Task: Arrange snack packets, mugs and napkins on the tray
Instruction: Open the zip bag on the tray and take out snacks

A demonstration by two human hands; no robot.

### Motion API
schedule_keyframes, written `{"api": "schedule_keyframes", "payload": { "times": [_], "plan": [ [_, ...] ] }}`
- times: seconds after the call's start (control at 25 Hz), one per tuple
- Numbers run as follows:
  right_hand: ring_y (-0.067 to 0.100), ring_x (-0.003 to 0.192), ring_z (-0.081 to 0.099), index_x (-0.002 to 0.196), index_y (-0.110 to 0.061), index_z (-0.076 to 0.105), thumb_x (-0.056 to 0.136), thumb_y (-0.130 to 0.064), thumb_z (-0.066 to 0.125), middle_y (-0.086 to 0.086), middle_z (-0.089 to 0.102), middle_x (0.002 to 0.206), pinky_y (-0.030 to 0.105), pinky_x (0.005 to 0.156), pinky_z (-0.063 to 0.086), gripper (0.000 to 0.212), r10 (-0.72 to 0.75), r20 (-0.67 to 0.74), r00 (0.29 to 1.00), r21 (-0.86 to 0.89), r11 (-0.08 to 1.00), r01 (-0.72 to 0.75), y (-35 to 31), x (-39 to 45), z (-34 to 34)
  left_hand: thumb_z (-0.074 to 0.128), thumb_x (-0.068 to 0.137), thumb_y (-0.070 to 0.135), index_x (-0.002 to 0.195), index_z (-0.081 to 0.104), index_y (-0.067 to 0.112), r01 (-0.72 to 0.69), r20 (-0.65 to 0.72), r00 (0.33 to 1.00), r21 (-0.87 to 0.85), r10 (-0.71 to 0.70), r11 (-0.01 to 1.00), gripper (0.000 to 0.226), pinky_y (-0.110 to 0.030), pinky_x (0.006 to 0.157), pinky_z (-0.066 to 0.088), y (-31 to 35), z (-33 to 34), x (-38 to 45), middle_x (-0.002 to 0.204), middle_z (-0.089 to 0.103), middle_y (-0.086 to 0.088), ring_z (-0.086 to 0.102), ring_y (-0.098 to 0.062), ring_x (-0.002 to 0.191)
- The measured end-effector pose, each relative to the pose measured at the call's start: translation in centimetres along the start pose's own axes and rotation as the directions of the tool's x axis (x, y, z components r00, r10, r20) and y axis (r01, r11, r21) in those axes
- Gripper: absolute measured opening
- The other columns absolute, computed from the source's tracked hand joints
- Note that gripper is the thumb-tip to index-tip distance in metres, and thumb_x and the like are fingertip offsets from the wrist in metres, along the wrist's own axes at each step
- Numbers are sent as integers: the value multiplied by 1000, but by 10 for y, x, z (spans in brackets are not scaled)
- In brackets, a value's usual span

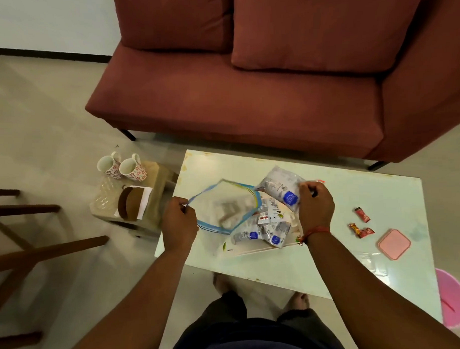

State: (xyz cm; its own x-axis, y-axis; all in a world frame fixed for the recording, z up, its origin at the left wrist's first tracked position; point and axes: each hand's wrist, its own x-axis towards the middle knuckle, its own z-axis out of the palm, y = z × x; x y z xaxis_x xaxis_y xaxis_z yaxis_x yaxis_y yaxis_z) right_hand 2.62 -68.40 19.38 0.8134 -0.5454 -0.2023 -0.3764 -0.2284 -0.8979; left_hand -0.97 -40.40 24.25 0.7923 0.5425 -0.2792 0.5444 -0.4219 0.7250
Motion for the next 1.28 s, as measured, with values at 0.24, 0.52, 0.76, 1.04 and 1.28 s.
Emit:
{"api": "schedule_keyframes", "payload": {
  "times": [0.24,0.52,0.76,1.04,1.28],
  "plan": [
    [28,93,65,94,-8,71,95,-14,55,8,71,97,28,87,44,17,224,38,974,-302,932,-203,76,-14,91,53,97,8,100,58,19,24,24,999,28,-25,999,12,-36,61,61,-31,-40,51,90,63,3,65,-20,85],
    [29,104,64,98,-11,72,87,4,46,8,72,109,29,83,47,32,376,201,905,-404,873,-273,109,6,170,54,98,7,106,56,19,-19,51,999,95,14,995,15,-25,51,57,-57,-61,88,94,62,-3,65,-17,81],
    [32,113,60,105,-14,70,84,5,45,10,67,122,38,97,50,38,508,250,824,-340,843,-417,115,7,153,52,99,6,106,56,16,4,131,991,25,-8,1000,13,-39,63,62,-46,-49,84,91,59,1,64,-25,85],
    [21,102,61,106,-16,63,96,-13,55,2,61,106,32,86,47,13,57,172,984,-57,997,-48,30,-37,85,54,97,6,105,55,16,21,171,985,-102,-3,995,13,-34,51,59,0,-6,53,97,59,-10,66,-26,80],
    [8,95,52,140,-35,45,90,-59,54,-3,44,111,21,80,53,56,-391,523,757,-387,682,620,-52,-84,10,52,97,5,114,50,21,50,175,985,-296,2,954,23,-46,66,64,67,36,-11,97,62,-8,71,-24,85]
  ]
}}
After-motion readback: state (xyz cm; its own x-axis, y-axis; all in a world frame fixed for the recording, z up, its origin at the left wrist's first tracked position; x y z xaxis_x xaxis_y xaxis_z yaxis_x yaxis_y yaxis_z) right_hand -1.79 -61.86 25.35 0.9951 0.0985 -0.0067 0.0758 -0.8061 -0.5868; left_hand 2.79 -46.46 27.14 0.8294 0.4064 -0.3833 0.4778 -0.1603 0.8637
